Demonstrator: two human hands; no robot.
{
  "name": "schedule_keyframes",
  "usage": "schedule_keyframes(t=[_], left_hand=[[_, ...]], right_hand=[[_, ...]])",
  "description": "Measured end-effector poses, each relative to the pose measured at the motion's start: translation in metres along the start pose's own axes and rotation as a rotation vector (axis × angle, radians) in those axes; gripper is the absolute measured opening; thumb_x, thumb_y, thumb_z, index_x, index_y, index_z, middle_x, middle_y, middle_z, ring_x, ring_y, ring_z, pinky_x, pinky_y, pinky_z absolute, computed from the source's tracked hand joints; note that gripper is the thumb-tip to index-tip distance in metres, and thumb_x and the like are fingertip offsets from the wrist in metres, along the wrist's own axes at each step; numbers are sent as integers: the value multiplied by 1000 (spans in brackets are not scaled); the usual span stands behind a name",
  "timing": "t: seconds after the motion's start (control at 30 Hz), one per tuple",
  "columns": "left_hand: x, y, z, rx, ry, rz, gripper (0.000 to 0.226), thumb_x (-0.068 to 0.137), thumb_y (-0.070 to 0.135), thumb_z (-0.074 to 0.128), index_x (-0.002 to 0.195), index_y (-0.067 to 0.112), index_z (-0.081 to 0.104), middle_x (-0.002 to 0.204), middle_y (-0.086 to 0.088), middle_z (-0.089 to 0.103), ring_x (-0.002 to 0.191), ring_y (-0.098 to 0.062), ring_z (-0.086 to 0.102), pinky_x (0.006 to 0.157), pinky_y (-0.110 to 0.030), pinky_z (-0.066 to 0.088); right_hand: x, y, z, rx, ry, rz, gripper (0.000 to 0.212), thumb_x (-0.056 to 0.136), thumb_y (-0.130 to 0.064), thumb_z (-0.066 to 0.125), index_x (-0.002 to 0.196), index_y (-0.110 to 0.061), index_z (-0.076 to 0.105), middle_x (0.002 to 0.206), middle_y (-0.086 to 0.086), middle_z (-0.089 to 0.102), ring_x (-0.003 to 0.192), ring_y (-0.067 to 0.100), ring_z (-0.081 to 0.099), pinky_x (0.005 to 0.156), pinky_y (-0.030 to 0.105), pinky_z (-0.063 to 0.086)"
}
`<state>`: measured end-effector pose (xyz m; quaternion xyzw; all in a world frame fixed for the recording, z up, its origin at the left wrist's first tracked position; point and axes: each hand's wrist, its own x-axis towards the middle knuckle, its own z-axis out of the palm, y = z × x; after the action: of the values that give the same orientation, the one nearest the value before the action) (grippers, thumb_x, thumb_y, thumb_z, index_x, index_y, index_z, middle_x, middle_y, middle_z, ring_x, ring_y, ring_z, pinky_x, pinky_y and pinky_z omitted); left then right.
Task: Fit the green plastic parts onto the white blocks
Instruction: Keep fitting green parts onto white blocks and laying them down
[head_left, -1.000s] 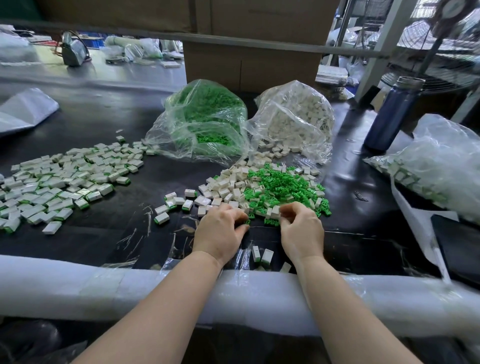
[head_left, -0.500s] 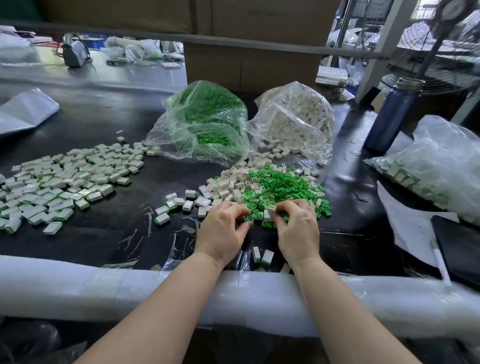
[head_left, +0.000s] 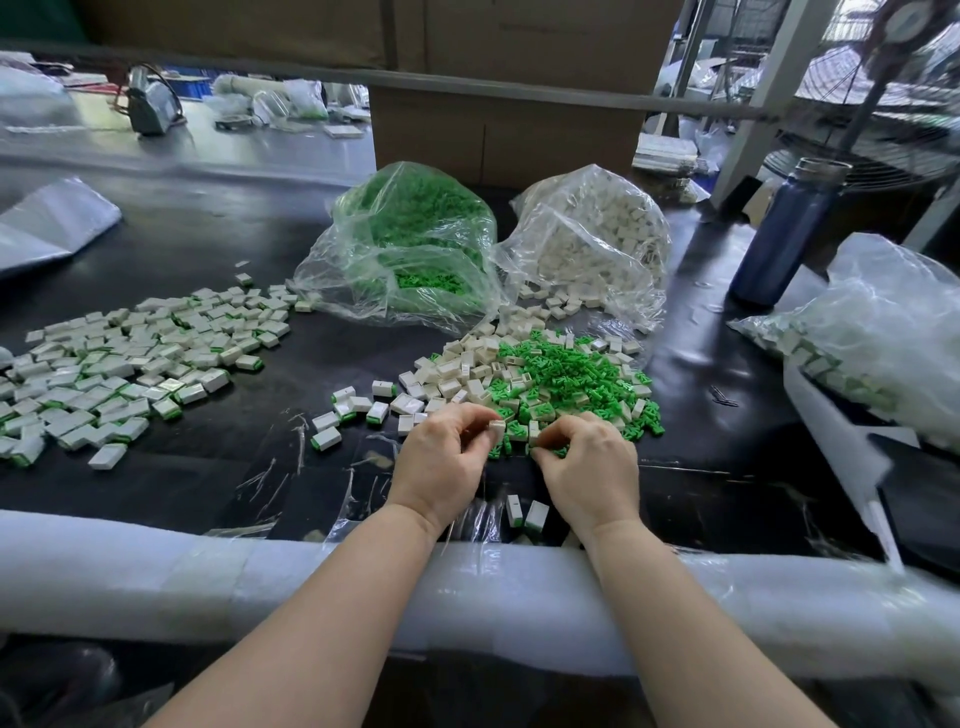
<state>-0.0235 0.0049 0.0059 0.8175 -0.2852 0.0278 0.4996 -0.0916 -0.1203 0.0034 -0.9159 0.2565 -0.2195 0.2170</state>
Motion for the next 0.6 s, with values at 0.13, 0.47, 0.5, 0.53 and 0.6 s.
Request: schedule_keyframes(t=[0.13,0.47,0.5,0.53,0.6], left_hand=[[-1,-1,1,13,-122,2,17,87,13,63,102,15,69,88,11,57,85,-7,56,86,-17,46],[0,-3,-1,-18,-226,-55,13,88,17,62,101,17,65,90,8,64,89,-9,61,87,-16,45],[0,-2,-1,-26,-231,-63,12,88,17,62,100,18,65,90,7,64,90,-10,61,87,-18,46],[0,-2,-1,-32,-236,-67,12,89,17,61,100,19,64,88,7,64,89,-11,61,87,-19,46],[-1,-2,-1,-34,-250,-66,12,89,17,61,100,20,64,86,9,64,88,-11,61,86,-20,47]], right_hand=[[1,0,3,-108,-21,38,17,88,-35,60,101,-27,69,108,-5,57,108,17,47,84,30,27],[-1,-4,-1,288,32,-112,9,84,-7,65,93,-12,65,87,0,63,85,18,56,77,26,43],[-1,-4,-1,329,29,-116,15,85,-5,64,98,-12,67,89,0,64,85,16,56,79,26,45],[-2,-4,-1,366,24,-114,18,85,-3,63,99,-13,68,90,-1,63,85,15,56,81,26,45],[-1,-3,-1,432,11,-95,16,85,-3,63,95,-14,68,87,-3,62,82,13,56,80,26,47]])
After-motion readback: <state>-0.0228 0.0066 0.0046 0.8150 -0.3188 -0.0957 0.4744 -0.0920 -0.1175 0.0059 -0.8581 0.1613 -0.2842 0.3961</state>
